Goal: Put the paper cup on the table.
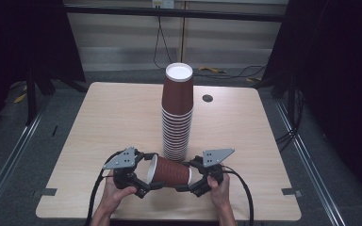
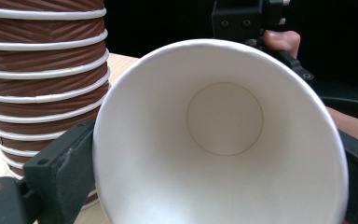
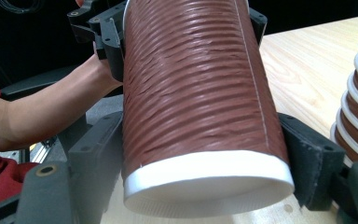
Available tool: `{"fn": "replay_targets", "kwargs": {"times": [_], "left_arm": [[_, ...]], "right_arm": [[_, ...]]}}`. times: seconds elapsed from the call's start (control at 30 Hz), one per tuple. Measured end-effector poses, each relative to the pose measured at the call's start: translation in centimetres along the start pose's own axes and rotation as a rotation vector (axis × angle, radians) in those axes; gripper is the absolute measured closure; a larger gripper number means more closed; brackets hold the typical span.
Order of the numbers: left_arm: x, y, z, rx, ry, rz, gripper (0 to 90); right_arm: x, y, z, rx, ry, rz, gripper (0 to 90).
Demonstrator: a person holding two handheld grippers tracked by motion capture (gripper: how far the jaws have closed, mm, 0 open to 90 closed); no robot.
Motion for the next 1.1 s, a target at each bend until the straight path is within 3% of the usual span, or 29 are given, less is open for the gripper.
{"fn": "replay_targets", "kwargs": {"times": [0.4,0.47,0.53,0.77,0.87,1.0,1.03,1.1], "left_arm": [[-0.1,-0.2,0.4,0.036,0.000,0.028,5.5],[-0.2,-0.2,0.6,0.066,0.000,0.051,5.6],[-0.1,-0.3,0.6,0.054,0.003,0.049,5.6],[0.3,-0.5,1.0,0.092,0.013,0.096,5.8],[0.3,-0.8,1.0,0.074,0.010,0.092,5.7],[0.3,-1.3,1.1,0.091,0.003,0.086,5.7],[0.3,-1.5,1.2,0.114,0.004,0.098,5.7],[0.2,-1.7,1.2,0.103,0.000,0.093,5.7]], "right_arm": [[0.0,0.3,-0.5,-0.064,0.017,-0.023,14.5],[0.0,0.2,-0.5,-0.066,0.021,-0.031,13.6],[0.0,0.0,-0.5,-0.090,0.018,-0.037,13.4],[-0.3,-0.7,-0.5,-0.127,0.031,-0.077,13.2],[-0.4,-1.2,-0.6,-0.160,0.041,-0.100,13.1],[-0.5,-1.9,-0.8,-0.207,0.047,-0.138,13.1],[-0.5,-2.1,-0.8,-0.215,0.052,-0.148,13.1],[-0.5,-2.3,-0.9,-0.245,0.055,-0.167,13.0]]}}
Point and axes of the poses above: each handheld gripper's, and its own axes: y roughly forward along the jaws, x roughly out of its top, z roughly to its left, the point moved 5 cm from there along y, roughly forward along the jaws, and after that the axes turned 14 degrees about y, right-handed, at the moved point
